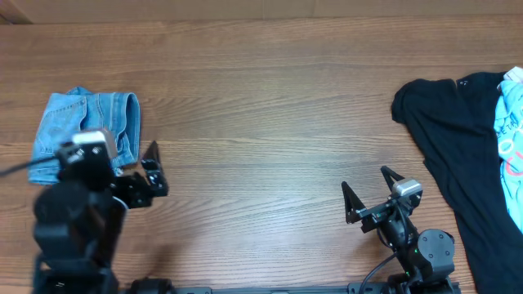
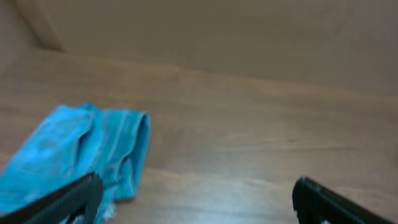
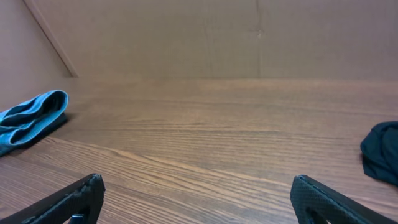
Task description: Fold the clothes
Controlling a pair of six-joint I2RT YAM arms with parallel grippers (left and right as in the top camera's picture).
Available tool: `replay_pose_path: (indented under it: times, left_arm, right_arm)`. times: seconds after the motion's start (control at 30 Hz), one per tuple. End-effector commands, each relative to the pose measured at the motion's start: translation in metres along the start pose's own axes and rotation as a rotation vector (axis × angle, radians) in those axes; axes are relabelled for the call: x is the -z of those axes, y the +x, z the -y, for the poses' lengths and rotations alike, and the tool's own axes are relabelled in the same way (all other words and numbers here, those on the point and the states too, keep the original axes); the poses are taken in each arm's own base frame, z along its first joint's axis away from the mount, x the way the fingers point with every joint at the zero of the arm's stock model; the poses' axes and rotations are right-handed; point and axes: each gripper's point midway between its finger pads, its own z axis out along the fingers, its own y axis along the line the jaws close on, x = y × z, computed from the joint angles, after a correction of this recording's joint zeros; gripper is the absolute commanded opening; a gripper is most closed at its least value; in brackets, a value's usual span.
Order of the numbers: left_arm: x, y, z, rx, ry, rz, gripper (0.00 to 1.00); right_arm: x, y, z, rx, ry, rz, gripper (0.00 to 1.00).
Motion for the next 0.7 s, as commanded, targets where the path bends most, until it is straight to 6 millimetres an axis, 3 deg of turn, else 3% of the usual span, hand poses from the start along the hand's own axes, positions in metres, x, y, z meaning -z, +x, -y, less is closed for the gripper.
replay_pose_path:
  times: [0.0, 0.33, 0.67]
  left_arm:
    - [-0.009, 0.044, 0.003, -0.041, 0.067, 0.051, 1.00]
    - [-0.022, 0.129, -0.008, -0.042, 0.089, 0.161, 1.00]
    - [-0.062, 0.173, 0.000, -0.051, 0.173, 0.148, 1.00]
  right_arm:
    - [0.001, -0.002, 0.000, -0.001, -0.004, 0.014, 1.00]
    - [0.001, -0.002, 0.000, -0.001, -0.004, 0.014, 1.00]
    - [0.001, -0.002, 0.000, -0.001, -0.003, 0.014, 1.00]
